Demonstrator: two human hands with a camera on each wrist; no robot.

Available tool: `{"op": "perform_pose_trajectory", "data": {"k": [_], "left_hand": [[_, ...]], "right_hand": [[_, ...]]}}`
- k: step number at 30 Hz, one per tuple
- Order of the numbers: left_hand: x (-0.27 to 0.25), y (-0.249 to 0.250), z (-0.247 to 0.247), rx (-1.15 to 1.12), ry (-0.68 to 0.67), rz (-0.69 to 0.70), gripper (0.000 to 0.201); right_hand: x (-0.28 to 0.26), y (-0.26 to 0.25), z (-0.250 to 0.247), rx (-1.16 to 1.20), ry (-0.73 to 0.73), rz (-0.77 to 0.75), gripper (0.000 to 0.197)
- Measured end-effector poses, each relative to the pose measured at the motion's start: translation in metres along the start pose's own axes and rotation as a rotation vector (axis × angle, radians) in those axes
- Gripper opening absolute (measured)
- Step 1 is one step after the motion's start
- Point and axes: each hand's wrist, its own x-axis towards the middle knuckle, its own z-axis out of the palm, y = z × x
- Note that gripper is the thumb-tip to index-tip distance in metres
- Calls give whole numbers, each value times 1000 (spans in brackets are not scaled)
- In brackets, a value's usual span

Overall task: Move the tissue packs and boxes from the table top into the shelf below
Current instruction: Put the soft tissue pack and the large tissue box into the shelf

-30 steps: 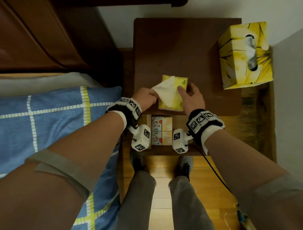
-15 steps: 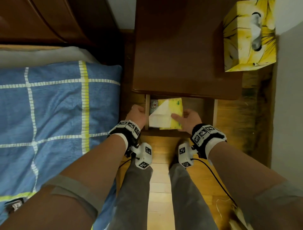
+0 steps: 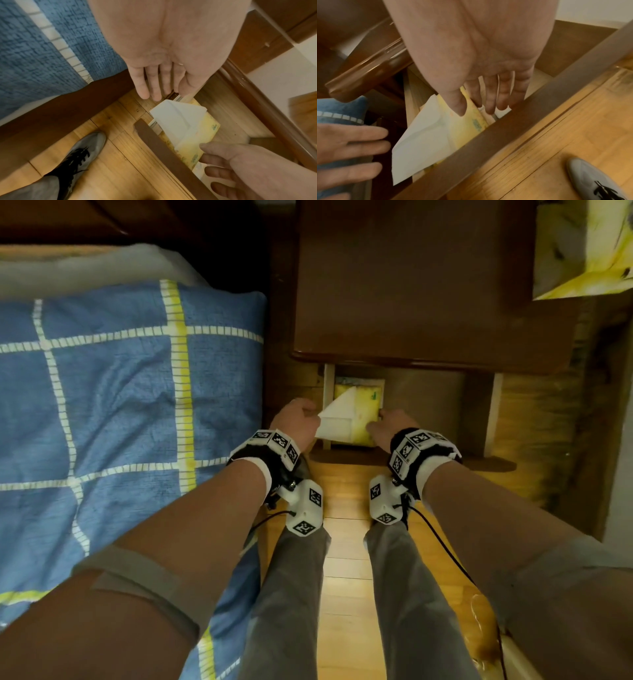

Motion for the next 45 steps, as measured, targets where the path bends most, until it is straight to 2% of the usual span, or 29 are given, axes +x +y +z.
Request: {"op": "perform_pose_trajectory", "data": {"k": [3,5,6,9,11,14,16,19,24,28,31,33,35,37,39,40,43,45], "left_hand": [[2,6,5,31,-99,14,48],[4,12,10,81,-158,-3,47],[5,14,13,105,-172,-15,47],[8,20,20,225,-203,-25,41],[9,23,26,266,-215,6,36],[10,27,37,227,-241,-5,19],[14,30,47,208,-275,-13,26],[13,30,52,176,-249,-23,50],[5,30,45,-12,-179,-54,41],[-9,55,36,-67,-83,-32,27],[-21,90,31,-83,-54,9,22],[-29,118,31,-69,-35,56,19],[-34,146,31,-47,-11,93,20],[-36,172,33,-37,13,127,19],[-36,195,36,-38,39,143,19],[-35,204,37,-23,53,149,20],[-30,222,40,6,81,162,21],[-26,228,44,19,83,169,17]], "right_hand": [[1,1,-4,12,-32,2,42],[0,-1,-7,67,21,0,30],[0,-3,-8,102,44,-8,30],[1,-4,-9,150,40,-48,53],[4,-1,-9,171,15,-59,52],[4,4,-8,219,16,-74,47],[4,8,-9,247,33,-65,49],[3,13,-11,297,26,-72,49],[-6,18,-23,323,34,-96,46],[-28,23,-53,355,124,-95,27],[-50,32,-95,395,290,-110,18],[-64,37,-128,411,440,-175,16],[-74,40,-161,479,567,-258,26],[-81,39,-194,513,698,-327,46],[-81,39,-223,399,851,-371,61],[-78,40,-234,325,883,-357,67],[-65,45,-254,179,775,-199,80],[-61,50,-256,75,747,-192,72]]}}
